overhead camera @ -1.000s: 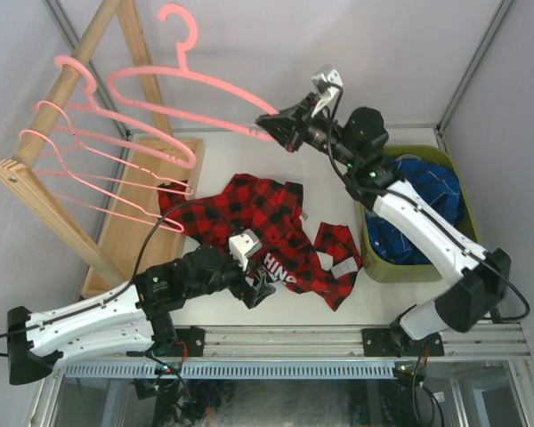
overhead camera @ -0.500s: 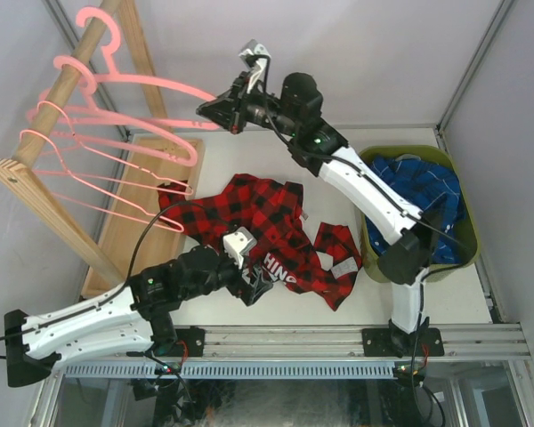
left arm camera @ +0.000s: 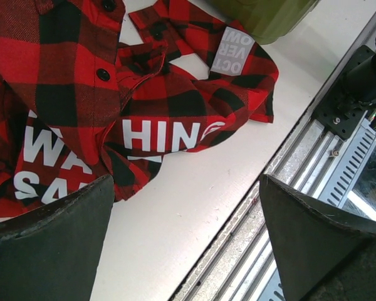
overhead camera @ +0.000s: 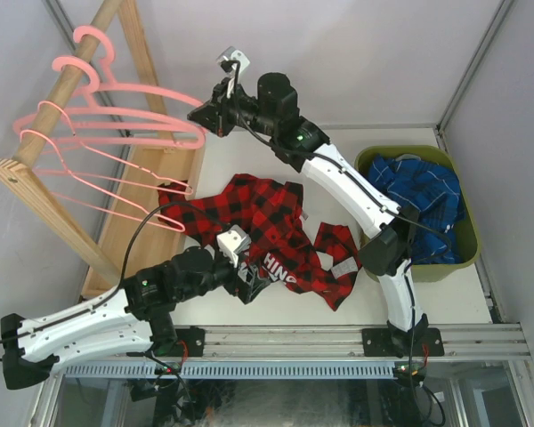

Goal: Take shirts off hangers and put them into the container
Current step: Place the hanger at the clothesline, then pick up the shirt from the center of the board.

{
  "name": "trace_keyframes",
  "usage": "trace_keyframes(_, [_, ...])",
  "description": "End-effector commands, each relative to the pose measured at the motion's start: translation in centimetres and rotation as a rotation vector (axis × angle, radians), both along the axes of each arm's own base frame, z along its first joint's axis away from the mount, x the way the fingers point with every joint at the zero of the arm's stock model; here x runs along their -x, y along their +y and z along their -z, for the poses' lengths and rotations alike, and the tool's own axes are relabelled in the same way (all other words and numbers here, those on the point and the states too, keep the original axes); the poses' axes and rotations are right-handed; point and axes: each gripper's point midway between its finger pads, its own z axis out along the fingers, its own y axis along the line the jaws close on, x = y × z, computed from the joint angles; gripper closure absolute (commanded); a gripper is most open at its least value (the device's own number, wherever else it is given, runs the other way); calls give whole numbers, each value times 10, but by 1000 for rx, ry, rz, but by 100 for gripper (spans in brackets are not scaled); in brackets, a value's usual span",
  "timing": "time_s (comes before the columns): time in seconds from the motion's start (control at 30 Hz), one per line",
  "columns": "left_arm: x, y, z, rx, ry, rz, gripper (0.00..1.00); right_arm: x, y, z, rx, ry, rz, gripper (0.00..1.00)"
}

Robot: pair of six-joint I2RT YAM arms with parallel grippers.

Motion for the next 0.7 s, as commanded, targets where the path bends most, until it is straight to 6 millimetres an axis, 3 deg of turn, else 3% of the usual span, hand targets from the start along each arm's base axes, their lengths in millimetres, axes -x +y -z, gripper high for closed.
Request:
trace_keyframes(0.0, [-2, -5, -9, 29, -7, -8, 0, 6, -3, 0, 35, -49, 3, 100])
trace_keyframes(0.07, [-3, -6, -10, 25, -8, -5, 0, 6, -5, -2, 38, -58, 6, 100])
trace_keyframes(0.13, [-3, -6, -10, 22, -7, -6, 0, 6, -7, -2, 43, -57, 4, 94])
trace_keyframes(0.3, [-4, -6, -12, 29, -8, -13, 0, 6, -21, -9, 51, -56, 25, 60])
trace_keyframes(0.4, [-5, -5, -11, 27, -8, -22, 0, 1, -46, -18, 53, -71, 103, 48])
trace_keyframes(0.47, [-6, -3, -11, 26, -10, -30, 0, 4, -72, -27, 43, -86, 152, 46])
trace_keyframes(0.57, [-7, -2, -10, 27, -11, -42, 0, 3, -109, -14, 46, -51, 235, 41])
trace_keyframes(0.67, [-11, 1, -10, 25, -20, -63, 0, 11, -138, 16, 56, 9, 280, 38])
